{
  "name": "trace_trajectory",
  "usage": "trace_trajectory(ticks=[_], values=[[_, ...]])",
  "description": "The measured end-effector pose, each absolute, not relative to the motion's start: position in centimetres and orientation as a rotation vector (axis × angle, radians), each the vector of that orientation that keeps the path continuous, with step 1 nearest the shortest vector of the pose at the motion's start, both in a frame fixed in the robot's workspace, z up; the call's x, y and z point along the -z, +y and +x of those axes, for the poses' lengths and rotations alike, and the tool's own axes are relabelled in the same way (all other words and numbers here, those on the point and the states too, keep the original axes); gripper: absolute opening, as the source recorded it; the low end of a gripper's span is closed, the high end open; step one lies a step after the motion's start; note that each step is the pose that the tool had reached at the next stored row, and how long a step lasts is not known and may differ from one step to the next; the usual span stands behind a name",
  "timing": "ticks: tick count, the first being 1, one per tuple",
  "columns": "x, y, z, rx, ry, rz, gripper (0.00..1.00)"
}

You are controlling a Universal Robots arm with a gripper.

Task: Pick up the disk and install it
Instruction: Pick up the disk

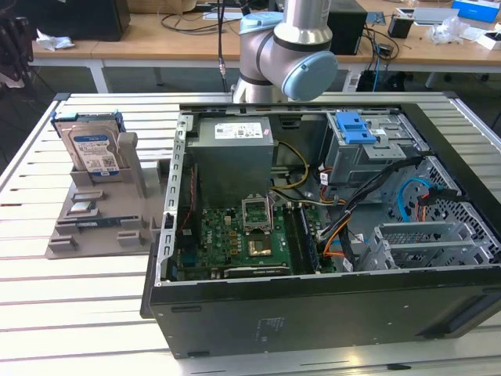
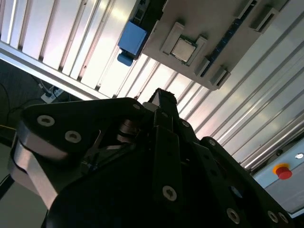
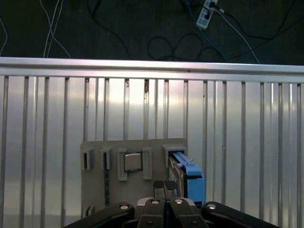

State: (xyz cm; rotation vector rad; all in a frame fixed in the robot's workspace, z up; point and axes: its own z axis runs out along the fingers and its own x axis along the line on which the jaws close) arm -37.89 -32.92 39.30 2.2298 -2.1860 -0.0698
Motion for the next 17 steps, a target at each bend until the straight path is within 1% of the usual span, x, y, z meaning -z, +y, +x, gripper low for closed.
trace_trajectory(ticks=[5,6,7,9,10,11,17], values=[[-39.30,-32.92,-37.89,0.070,-2.187,2.229,0.11],[-39.30,-32.92,-37.89,0.070,-2.187,2.229,0.17],[-39.30,-32.92,-37.89,0.070,-2.187,2.229,0.17],[-39.30,-32.92,-37.89,0.070,-2.187,2.229,0.29],[-39.30,-32.92,-37.89,0.070,-2.187,2.228,0.42],[-39.30,-32.92,-37.89,0.070,-2.188,2.228,0.48],[-39.30,-32.84,-37.87,0.070,-2.188,2.228,0.48]])
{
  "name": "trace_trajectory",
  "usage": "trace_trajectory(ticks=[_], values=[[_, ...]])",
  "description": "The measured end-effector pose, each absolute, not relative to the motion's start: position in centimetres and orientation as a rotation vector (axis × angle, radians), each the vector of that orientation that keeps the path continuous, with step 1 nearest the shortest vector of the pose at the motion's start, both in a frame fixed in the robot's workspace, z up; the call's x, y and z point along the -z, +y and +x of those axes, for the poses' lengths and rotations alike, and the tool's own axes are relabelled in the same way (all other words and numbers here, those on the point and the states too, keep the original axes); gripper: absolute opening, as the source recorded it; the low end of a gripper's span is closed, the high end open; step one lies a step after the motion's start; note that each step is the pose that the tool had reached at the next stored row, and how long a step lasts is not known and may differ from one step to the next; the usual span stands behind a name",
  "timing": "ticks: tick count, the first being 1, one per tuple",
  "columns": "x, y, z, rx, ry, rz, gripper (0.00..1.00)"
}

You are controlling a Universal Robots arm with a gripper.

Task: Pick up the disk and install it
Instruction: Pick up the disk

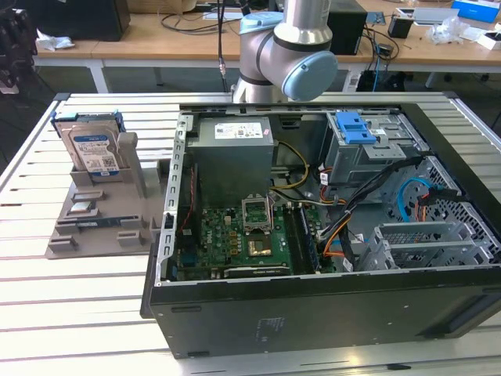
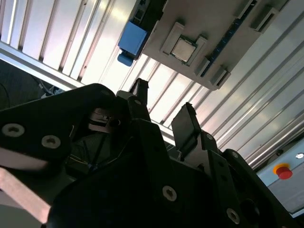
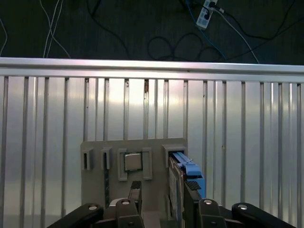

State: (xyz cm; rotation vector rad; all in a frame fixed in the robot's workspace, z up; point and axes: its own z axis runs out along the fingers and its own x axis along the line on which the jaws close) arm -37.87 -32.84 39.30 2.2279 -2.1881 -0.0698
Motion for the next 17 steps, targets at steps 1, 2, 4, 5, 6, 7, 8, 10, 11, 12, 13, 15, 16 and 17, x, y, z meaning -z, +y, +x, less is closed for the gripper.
trace_trajectory(ticks=[1,2,4,5,6,7,8,10,11,12,13,15,16,17], values=[[-39.3,-32.7,-37.8,0.070,-2.188,2.228,0.48],[-39.3,-32.5,-37.8,0.070,-2.188,2.228,0.48],[-39.3,-32.1,-37.7,0.070,-2.188,2.228,0.48],[-39.3,-31.9,-37.7,0.070,-2.188,2.228,0.48],[-39.3,-31.7,-37.6,0.070,-2.188,2.228,0.48],[-39.3,-31.6,-37.6,0.070,-2.188,2.228,0.48],[-39.2,-31.5,-37.6,0.070,-2.188,2.228,0.48],[-39.2,-31.4,-37.5,0.069,-2.188,2.227,0.48],[-39.2,-31.3,-37.5,0.069,-2.188,2.227,0.48],[-39.1,-31.3,-37.5,0.069,-2.188,2.228,0.48],[-39.1,-31.3,-37.5,0.069,-2.188,2.228,0.48],[-39.0,-31.3,-37.4,0.069,-2.188,2.227,0.48],[-39.0,-31.3,-37.4,0.069,-2.188,2.227,0.48],[-39.0,-31.3,-37.4,0.069,-2.188,2.227,0.48]])
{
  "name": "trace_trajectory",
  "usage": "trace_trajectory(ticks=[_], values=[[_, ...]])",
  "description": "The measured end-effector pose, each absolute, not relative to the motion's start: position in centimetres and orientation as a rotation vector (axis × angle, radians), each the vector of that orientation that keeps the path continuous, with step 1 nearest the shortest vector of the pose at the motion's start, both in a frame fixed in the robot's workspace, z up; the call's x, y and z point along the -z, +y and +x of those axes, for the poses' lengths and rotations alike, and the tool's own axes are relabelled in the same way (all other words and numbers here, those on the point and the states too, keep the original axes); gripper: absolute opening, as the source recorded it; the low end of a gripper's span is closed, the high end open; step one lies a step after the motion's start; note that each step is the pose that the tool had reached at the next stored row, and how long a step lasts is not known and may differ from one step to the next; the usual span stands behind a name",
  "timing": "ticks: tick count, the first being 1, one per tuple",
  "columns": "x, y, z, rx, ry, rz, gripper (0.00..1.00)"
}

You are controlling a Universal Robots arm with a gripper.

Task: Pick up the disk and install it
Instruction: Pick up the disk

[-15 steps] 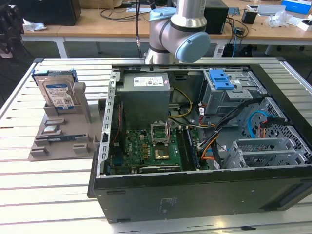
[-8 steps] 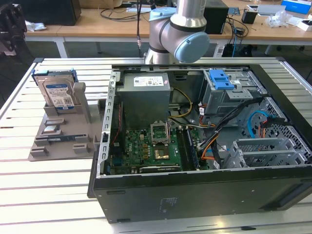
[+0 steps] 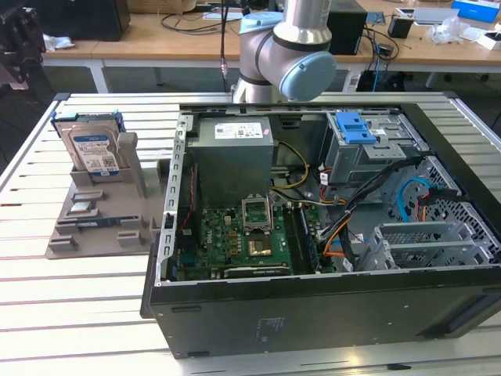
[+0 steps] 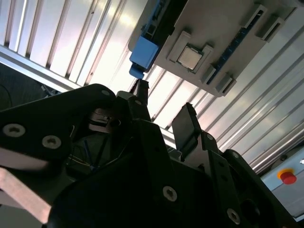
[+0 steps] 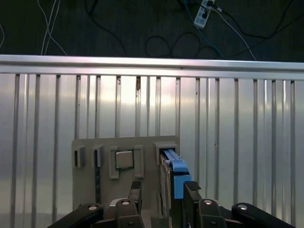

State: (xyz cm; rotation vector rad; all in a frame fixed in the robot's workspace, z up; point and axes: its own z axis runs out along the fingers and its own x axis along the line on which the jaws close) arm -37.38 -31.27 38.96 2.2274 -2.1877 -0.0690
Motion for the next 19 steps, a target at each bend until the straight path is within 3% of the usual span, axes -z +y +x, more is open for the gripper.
trace_trajectory(ticks=[19], values=[[-38.46,-31.21,-37.06,0.069,-2.188,2.227,0.48]])
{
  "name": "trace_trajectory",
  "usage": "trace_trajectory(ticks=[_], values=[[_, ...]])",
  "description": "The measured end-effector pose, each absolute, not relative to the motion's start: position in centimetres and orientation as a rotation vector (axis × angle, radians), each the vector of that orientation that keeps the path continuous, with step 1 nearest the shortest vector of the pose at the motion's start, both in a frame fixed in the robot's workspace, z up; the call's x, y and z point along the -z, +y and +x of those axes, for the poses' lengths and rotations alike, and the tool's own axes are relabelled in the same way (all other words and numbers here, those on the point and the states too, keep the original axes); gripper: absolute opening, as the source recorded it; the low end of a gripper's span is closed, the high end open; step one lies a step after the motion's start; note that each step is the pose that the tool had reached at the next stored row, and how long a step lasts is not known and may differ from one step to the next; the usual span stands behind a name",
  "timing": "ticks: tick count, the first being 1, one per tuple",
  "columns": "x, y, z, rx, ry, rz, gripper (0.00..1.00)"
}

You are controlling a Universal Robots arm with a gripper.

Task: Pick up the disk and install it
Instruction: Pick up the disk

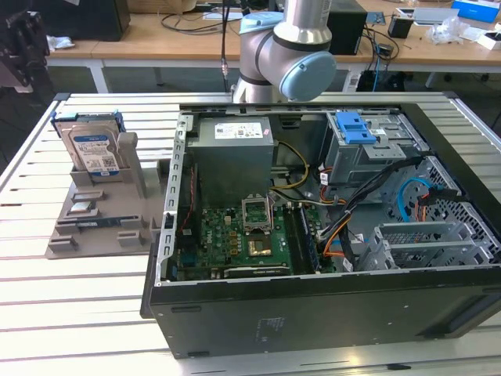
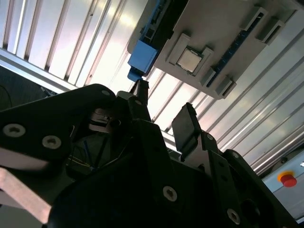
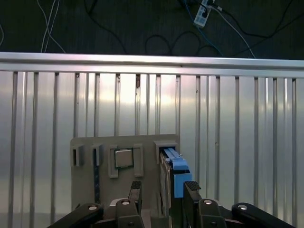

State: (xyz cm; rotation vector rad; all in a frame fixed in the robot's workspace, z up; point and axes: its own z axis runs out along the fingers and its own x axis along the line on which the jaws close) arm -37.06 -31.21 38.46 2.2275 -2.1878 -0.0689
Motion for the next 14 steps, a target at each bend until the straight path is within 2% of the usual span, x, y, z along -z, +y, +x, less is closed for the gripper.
trace_trajectory(ticks=[11,14], values=[[-38.2,-31.1,-36.8,0.069,-2.187,2.227,0.48],[-36.5,-30.0,-35.3,0.061,-2.183,2.224,0.48]])
